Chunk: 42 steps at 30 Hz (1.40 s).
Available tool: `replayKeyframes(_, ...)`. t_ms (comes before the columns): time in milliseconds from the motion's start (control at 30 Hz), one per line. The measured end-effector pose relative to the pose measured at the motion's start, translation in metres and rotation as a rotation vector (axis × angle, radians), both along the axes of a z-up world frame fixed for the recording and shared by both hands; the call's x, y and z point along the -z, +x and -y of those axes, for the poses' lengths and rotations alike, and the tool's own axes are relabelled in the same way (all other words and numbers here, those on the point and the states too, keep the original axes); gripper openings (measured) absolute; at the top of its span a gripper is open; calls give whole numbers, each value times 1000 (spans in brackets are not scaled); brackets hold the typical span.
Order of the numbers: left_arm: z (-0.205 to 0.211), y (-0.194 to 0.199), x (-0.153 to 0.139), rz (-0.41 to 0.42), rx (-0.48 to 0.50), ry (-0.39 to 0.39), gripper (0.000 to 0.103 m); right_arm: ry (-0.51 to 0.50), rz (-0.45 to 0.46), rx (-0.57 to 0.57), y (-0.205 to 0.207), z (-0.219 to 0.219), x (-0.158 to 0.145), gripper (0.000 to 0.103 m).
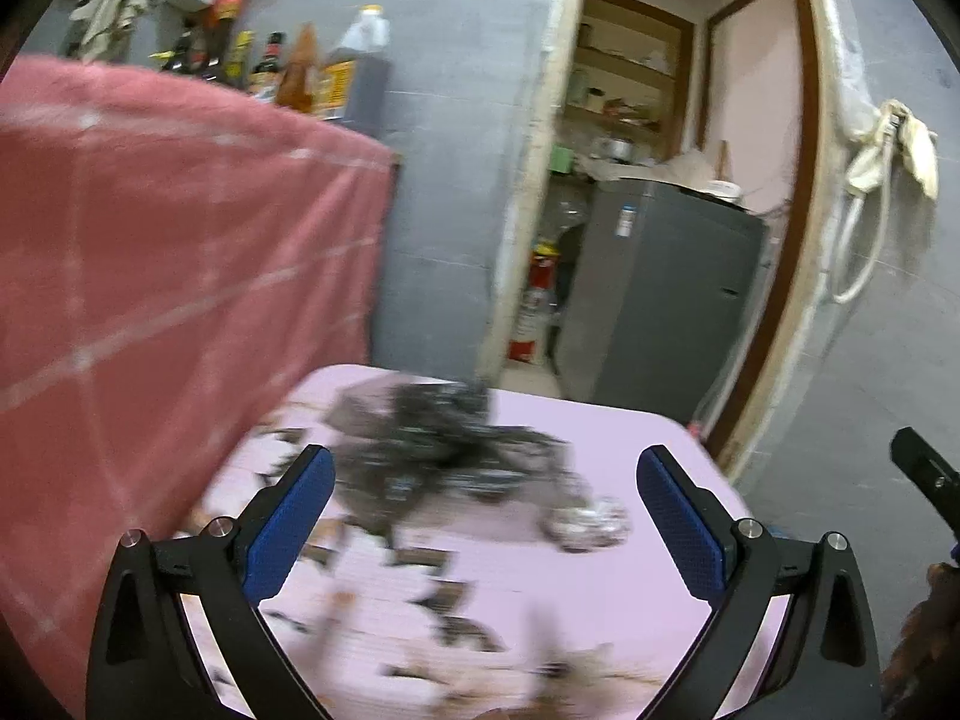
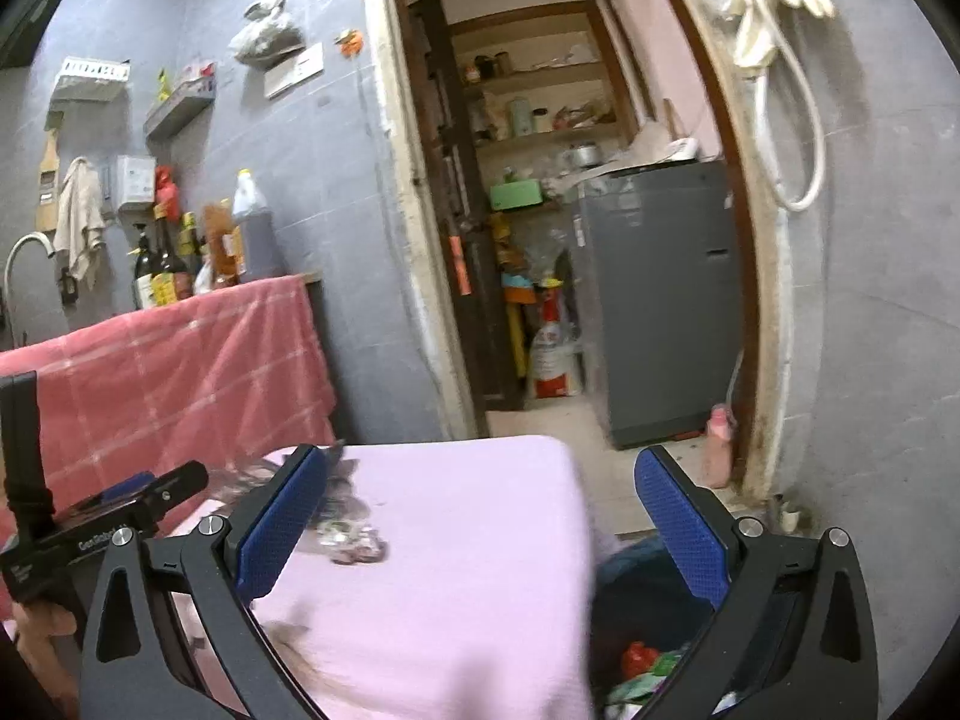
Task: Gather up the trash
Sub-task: 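Move the left gripper to the black plastic bag while the right gripper approaches the white printed ribbon, then close the left gripper on the black plastic bag while the right gripper grasps the white ribbon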
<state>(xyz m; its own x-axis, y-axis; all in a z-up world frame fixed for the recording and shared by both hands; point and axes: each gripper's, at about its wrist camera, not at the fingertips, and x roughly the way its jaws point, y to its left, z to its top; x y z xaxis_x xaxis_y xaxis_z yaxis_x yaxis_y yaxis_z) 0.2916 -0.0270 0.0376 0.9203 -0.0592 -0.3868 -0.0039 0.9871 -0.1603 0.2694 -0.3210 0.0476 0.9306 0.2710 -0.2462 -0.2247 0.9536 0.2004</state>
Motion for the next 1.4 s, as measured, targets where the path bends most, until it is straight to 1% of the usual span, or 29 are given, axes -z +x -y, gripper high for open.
replayKeyframes(133, -32, 7, 9, -29, -50, -7, 99, -15, -16, -41, 12, -27, 3, 103)
replayKeyframes(233, -49, 16, 16, -63, -57, -13, 99, -33, -40, -73, 24, -47, 10, 103)
replayKeyframes(333, -59, 27, 26, -102, -49, -16, 99, -65, -83, -102, 40, -66, 20, 103)
replayKeyframes(533, -67, 53, 40, -181, -14, -41, 99, -112, -180, -151, 67, -89, 39, 103)
replayKeyframes(733, -74, 83, 45, -253, 21, -94, 99, -164, -290, -202, 91, -106, 58, 103)
replayKeyframes(833, -77, 90, 45, -274, 27, -114, 99, -192, -342, -217, 100, -115, 66, 103)
replayKeyframes(1000, -80, 98, 45, -292, 26, -115, 99, -230, -419, -248, 115, -127, 78, 103)
replayKeyframes(1100, -80, 100, 46, -305, 30, -112, 97, -244, -453, -246, 123, -132, 84, 103)
replayKeyframes(1200, -78, 101, 43, -291, 46, -108, 86, -232, -483, -243, 128, -133, 89, 99)
replayKeyframes(1233, -76, 103, 43, -295, 54, -104, 77, -229, -492, -235, 129, -133, 92, 93)
replayKeyframes(1267, -75, 104, 43, -302, 67, -101, 67, -228, -499, -230, 130, -132, 92, 84)
replayKeyframes(1300, -72, 106, 44, -309, 78, -100, 64, -227, -510, -224, 131, -132, 94, 80)
replayKeyframes(1333, -70, 107, 45, -315, 89, -99, 57, -222, -519, -224, 133, -131, 96, 77)
replayKeyframes(1367, -68, 107, 45, -317, 104, -95, 51, -211, -524, -227, 133, -130, 96, 75)
replayKeyframes(1400, -66, 107, 45, -318, 114, -88, 48, -204, -526, -227, 134, -129, 97, 73)
